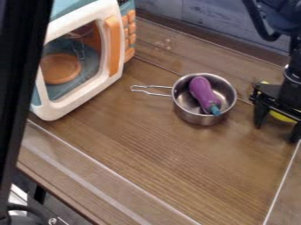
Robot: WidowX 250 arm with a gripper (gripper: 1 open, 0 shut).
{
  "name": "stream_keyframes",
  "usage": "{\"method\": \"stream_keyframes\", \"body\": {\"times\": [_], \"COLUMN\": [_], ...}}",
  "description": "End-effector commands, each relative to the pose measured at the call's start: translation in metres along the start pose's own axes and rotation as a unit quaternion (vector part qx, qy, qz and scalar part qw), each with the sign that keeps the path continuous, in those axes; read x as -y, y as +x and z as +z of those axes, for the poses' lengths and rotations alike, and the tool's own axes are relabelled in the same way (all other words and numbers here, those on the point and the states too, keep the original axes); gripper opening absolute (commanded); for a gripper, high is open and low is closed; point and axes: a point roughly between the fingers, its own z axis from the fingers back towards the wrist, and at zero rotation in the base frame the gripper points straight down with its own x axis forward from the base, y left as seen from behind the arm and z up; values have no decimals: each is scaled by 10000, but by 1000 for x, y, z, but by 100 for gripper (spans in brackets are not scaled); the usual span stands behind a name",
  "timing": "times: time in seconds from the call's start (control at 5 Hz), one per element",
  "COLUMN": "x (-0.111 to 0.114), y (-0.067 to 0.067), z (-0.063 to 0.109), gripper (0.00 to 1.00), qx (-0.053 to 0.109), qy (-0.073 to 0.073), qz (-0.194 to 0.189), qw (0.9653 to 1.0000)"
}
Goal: Put the banana in the silver pot
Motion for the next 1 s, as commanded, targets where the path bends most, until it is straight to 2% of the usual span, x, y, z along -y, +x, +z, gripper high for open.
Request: {"method": "stream_keyframes", "body": {"times": [0.0,0.4,0.8], "x": [3,1,-1], "y": [10,15,12], "z": [8,5,4], "gripper": [100,100,100], "qx": [199,324,458], "qy": [-96,-85,-81], "qz": [0,22,52], "qw": [9998,9994,9989]}}
